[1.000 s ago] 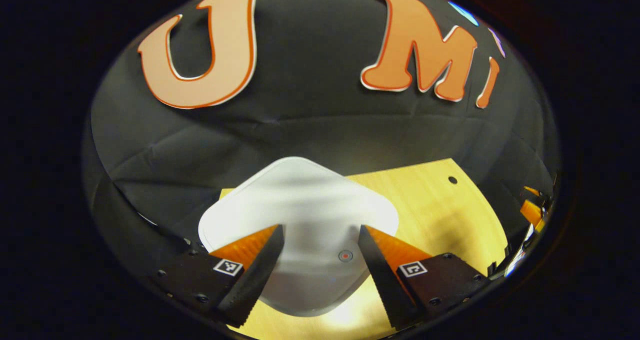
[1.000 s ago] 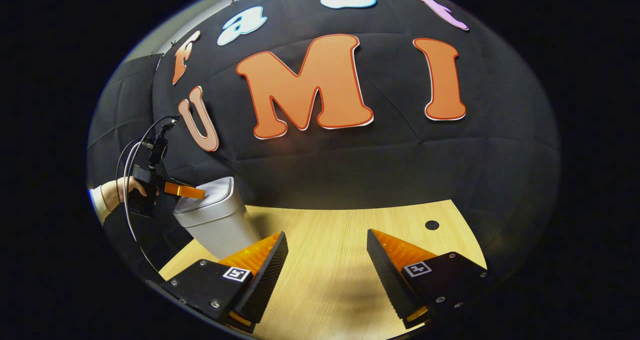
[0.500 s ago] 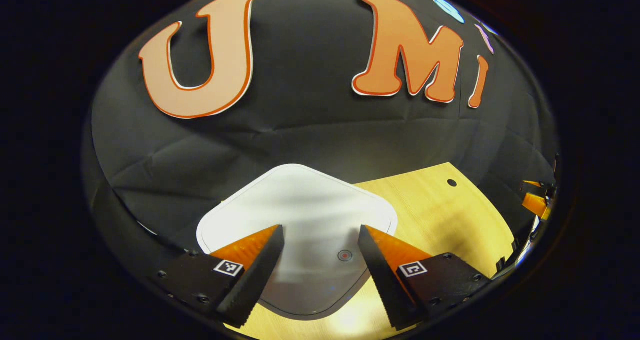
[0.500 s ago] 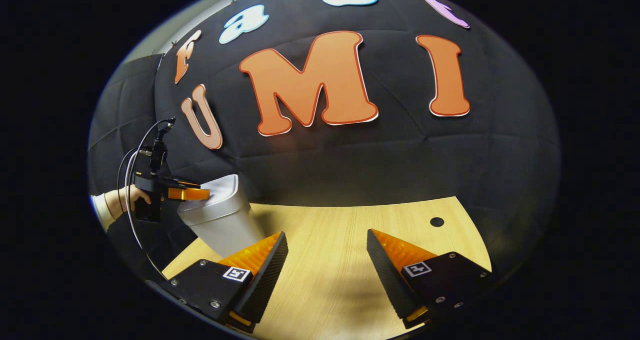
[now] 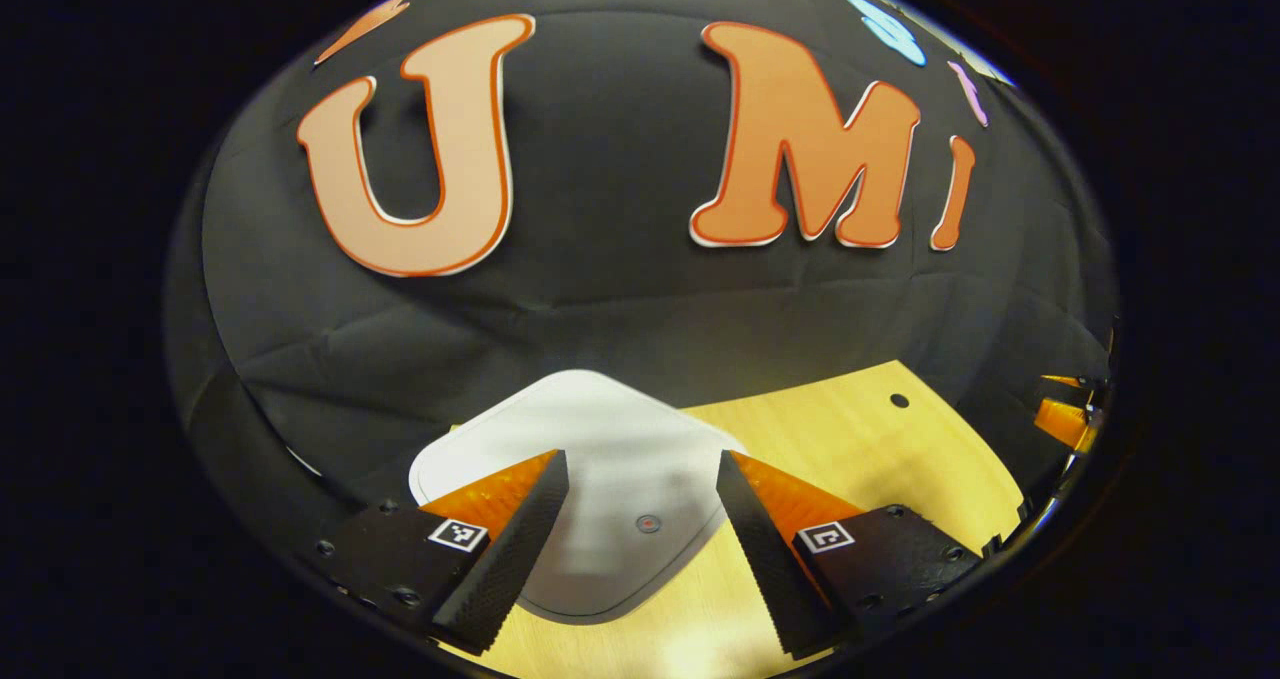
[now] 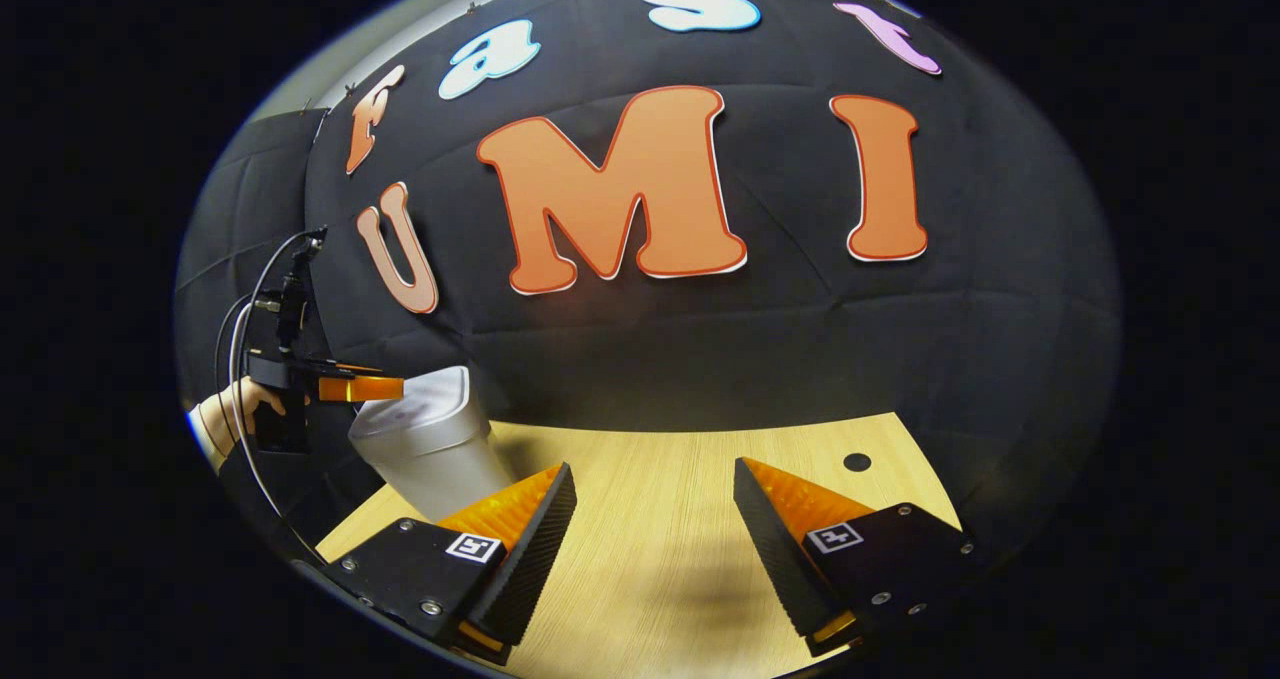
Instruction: Press the lid of the desktop garbage bin to open it, pick up the crumpled paper on the desktop and throw it into the bin, then pick up the pop can on the desktop and drop it into the bin, and finally close the garbage bin lid.
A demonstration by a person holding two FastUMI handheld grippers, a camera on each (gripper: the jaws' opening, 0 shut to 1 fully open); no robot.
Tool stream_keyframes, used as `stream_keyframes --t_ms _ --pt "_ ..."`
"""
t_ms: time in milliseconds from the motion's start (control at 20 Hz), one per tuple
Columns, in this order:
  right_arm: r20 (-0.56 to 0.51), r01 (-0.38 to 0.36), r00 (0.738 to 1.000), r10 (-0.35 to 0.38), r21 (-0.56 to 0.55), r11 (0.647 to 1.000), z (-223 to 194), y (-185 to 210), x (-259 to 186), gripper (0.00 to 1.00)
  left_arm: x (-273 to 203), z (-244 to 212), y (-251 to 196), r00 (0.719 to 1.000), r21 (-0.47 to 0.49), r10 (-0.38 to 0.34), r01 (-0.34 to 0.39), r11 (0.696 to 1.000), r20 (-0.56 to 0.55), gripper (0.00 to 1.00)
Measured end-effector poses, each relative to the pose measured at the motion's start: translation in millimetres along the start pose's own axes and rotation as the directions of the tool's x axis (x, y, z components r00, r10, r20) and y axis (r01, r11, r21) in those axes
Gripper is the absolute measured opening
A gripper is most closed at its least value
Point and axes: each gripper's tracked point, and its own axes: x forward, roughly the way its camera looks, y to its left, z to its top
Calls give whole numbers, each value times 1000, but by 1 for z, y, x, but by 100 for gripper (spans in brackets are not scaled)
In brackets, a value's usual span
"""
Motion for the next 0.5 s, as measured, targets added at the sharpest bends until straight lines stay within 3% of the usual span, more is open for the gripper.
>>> stream_keyframes --t_ms 300,500 --pt "22 28 999 -27 -48 998 1 6 -10 95 -25 16 -64 989 -32 -103 107 994 102 96" --pt "51 45 998 -42 -64 997 2 8 -18 95 -41 21 -81 981 -15 -89 93 996 174 96"
